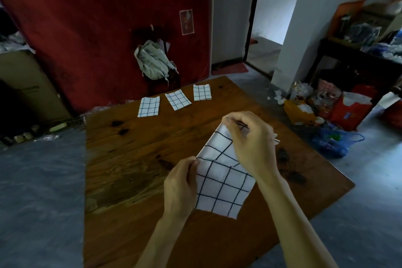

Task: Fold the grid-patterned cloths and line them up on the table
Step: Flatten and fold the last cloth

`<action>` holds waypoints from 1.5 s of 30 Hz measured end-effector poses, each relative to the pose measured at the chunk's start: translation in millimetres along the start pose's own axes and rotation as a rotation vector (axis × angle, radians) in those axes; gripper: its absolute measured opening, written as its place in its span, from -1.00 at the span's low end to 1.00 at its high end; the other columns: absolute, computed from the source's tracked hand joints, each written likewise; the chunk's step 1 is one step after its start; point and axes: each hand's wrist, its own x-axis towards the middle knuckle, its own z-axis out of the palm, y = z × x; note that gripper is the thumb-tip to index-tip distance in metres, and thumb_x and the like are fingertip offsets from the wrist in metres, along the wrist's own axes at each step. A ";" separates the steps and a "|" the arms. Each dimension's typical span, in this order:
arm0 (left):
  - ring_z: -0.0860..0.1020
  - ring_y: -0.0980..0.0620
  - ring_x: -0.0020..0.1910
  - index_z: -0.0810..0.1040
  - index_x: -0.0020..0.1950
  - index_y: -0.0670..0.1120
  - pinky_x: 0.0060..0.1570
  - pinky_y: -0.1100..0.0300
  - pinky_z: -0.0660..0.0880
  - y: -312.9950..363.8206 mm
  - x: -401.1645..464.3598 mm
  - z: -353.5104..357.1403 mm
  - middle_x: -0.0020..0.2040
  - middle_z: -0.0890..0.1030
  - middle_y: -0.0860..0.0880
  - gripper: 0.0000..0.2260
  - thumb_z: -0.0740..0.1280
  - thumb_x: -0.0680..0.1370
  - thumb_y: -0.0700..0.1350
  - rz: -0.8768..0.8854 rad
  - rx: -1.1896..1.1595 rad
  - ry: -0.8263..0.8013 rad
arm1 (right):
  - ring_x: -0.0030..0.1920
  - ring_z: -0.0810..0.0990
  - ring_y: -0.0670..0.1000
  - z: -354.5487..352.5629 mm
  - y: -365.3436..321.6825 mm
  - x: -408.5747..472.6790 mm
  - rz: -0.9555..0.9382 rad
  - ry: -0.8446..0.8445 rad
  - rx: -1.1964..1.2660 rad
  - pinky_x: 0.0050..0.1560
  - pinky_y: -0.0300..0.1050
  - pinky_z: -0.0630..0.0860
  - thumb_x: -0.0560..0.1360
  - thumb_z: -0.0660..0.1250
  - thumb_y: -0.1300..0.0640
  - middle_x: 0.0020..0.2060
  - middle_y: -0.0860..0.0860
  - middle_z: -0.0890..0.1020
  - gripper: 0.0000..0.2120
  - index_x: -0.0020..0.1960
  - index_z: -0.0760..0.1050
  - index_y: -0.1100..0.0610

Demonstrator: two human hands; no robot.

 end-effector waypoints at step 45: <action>0.55 0.15 -0.05 0.55 0.15 -0.12 -0.17 0.35 0.46 -24.1 21.5 -7.4 0.03 0.58 0.05 -0.76 0.32 0.54 -0.06 0.026 0.201 -0.127 | -0.12 0.63 -0.12 4.4 36.1 -15.1 -0.036 0.029 -0.046 -0.11 -0.05 0.62 0.52 0.36 0.13 -0.10 -0.13 0.60 -0.85 0.03 0.63 0.15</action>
